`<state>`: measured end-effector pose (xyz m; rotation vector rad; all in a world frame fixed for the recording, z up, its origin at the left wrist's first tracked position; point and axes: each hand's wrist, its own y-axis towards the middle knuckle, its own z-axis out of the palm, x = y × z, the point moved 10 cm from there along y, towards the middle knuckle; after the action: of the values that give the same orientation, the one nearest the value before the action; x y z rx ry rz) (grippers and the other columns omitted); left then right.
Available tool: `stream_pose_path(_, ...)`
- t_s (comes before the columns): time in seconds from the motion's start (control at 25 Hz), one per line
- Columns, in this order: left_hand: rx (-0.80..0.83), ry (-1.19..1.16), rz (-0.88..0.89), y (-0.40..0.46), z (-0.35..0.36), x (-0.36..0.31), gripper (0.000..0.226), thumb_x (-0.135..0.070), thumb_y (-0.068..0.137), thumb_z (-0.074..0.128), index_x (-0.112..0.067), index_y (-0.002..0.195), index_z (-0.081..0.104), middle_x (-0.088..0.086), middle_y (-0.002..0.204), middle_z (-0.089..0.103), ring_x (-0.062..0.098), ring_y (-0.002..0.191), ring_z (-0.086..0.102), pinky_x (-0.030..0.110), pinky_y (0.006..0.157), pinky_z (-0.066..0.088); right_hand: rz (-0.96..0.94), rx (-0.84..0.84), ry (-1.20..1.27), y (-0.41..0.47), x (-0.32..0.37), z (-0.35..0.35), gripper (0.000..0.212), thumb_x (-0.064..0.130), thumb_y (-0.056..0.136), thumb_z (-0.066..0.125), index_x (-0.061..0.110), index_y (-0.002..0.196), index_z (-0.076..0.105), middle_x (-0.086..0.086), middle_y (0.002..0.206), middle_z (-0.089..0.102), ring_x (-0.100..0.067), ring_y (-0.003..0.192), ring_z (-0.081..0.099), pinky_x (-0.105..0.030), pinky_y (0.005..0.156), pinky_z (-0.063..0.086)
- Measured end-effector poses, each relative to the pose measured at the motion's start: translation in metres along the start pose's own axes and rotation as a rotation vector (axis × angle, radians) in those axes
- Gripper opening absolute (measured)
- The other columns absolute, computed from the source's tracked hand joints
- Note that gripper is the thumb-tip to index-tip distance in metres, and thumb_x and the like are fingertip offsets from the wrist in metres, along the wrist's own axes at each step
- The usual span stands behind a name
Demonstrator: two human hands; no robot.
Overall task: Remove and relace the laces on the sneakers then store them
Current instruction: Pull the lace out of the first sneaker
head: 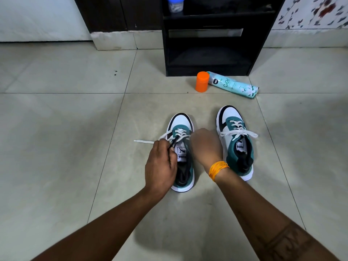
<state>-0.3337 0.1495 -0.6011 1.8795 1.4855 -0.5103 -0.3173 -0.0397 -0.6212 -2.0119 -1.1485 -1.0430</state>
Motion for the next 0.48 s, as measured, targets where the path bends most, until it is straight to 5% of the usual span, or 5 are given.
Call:
stream_pose_path(0.12, 0.003, -0.004, 0.005, -0.001, -0.001, 0.001, 0.024, -0.033, 0.1, 0.036, -0.012, 0.098, 0.047, 0.002, 0.098, 0.053, 0.025, 0.084, 0.052, 0.036, 0.064, 0.04, -0.446, 0.028, -0.282, -0.021, 0.044, 0.0, 0.026, 0.019, 0.091, 0.054, 0.023, 0.114, 0.063, -0.002, 0.077, 0.068, -0.024, 0.07, 0.061, -0.032, 0.061, 0.043)
stream_pose_path(0.24, -0.007, -0.012, 0.005, -0.001, 0.0, 0.0, 0.024, -0.033, 0.1, 0.035, -0.013, 0.096, 0.046, 0.002, 0.095, 0.052, 0.025, 0.082, 0.051, 0.034, 0.065, 0.037, -0.63, 0.122, -0.56, -0.024, 0.057, 0.013, 0.021, 0.025, 0.094, 0.048, 0.022, 0.111, 0.06, -0.008, 0.098, 0.072, -0.036, 0.088, 0.067, -0.041, 0.068, 0.053)
stream_pose_path(0.36, -0.01, -0.005, 0.005, -0.001, 0.0, -0.001, 0.023, -0.033, 0.1, 0.037, -0.013, 0.097, 0.048, 0.003, 0.096, 0.054, 0.026, 0.083, 0.053, 0.032, 0.066, 0.036, -0.292, -0.062, -0.324, 0.0, 0.022, -0.011, 0.011, 0.025, 0.094, 0.055, 0.02, 0.095, 0.065, -0.008, 0.087, 0.073, -0.035, 0.083, 0.067, -0.038, 0.068, 0.053)
stream_pose_path(0.48, -0.002, 0.001, -0.006, -0.001, 0.001, 0.001, 0.026, -0.035, 0.1, 0.036, -0.012, 0.1, 0.05, 0.005, 0.098, 0.056, 0.026, 0.084, 0.054, 0.033, 0.066, 0.038, -0.012, -0.037, -0.033, 0.007, -0.012, -0.013, 0.008, 0.02, 0.092, 0.061, 0.023, 0.093, 0.068, -0.005, 0.081, 0.073, -0.031, 0.082, 0.069, -0.04, 0.077, 0.056)
